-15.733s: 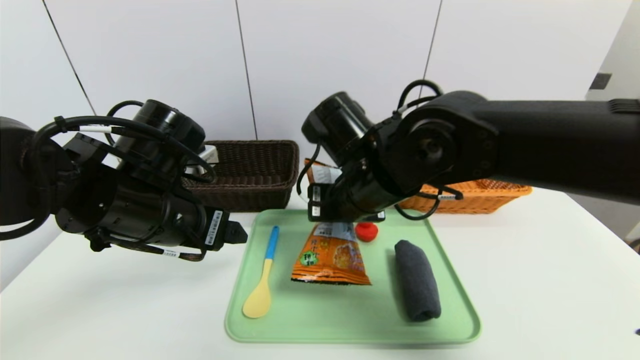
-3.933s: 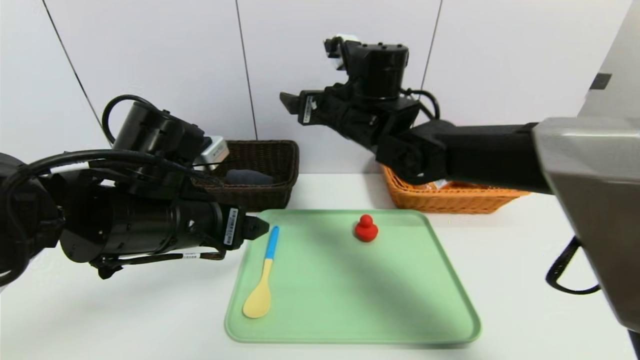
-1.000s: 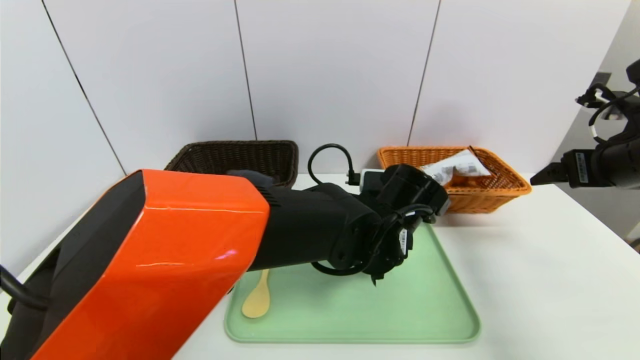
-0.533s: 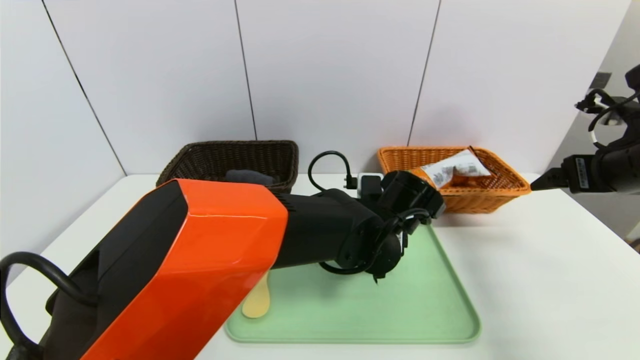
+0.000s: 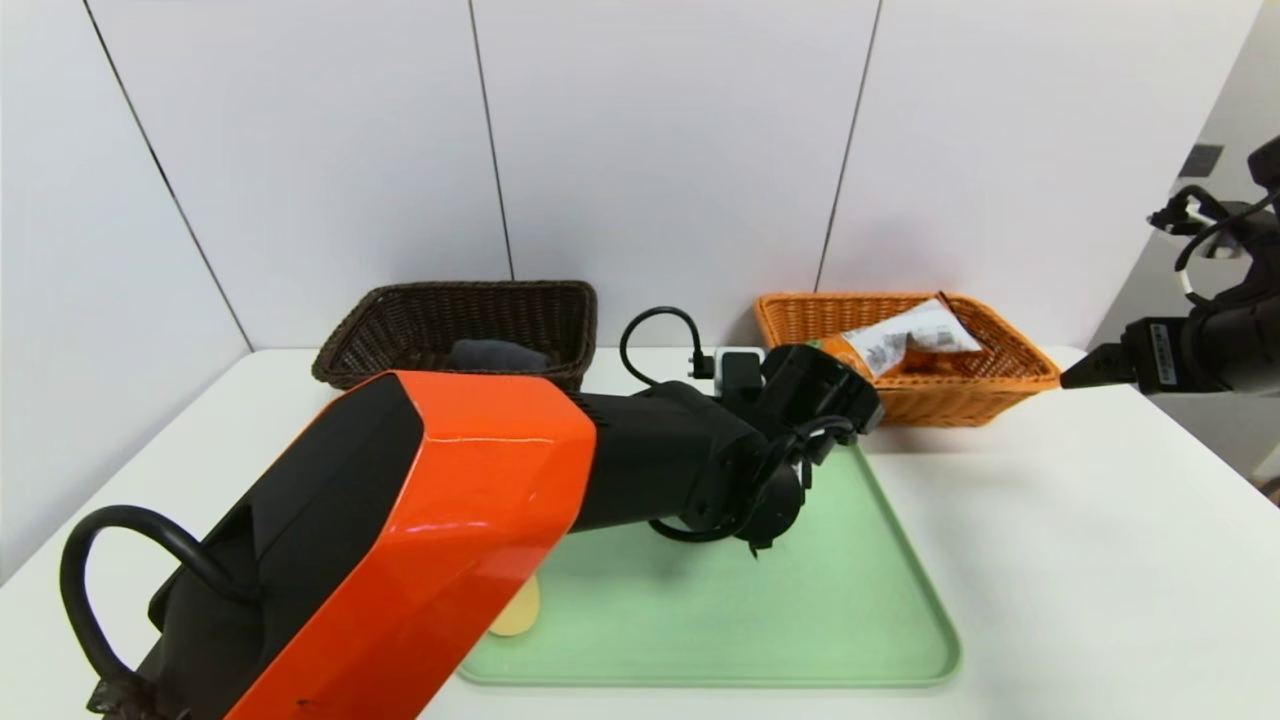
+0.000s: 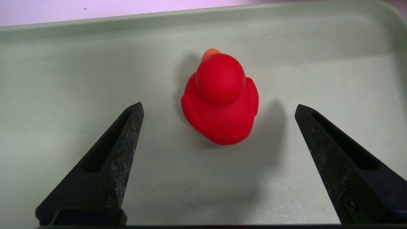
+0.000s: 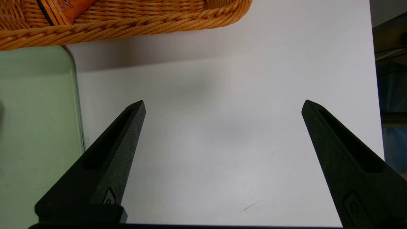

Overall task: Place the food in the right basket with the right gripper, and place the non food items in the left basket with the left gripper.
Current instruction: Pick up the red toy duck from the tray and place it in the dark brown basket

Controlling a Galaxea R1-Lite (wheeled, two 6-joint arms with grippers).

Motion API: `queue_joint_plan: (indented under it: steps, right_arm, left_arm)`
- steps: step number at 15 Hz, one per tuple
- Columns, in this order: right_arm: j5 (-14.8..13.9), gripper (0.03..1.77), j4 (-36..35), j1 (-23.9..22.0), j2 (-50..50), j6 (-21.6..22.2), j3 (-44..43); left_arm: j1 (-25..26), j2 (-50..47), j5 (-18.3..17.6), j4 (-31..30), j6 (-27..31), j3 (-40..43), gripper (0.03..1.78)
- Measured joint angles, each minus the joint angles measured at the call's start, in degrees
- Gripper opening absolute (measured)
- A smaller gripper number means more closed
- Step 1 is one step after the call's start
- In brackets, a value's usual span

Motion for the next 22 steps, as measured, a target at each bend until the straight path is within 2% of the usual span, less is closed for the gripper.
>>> queue_joint_plan:
  steps: [6,11,14,22]
  right_arm:
    - [0.1,1.70,-0.1,0.1,-0.3,-0.2,1.1]
    - [0.2,1.70,-0.1,0.9,-0.1,-0.7,1.0]
    - [0.2,1.70,-0.1,1.6,0.2,-0.6,1.0]
    - [-0.1,1.70,-1.2,3.1,0.6,-0.5,1.4]
  left_arm:
    - [0.9,0.9,0.0,-0.2,0.0,-0.2,1.69]
    - [1.0,1.6,0.0,-0.5,0.0,-0.3,0.98]
    - [1.2,1.6,-0.1,-0.4,0.1,-0.3,0.74]
    - [1.4,-1.6,-0.5,0.5,0.5,0.0,0.66]
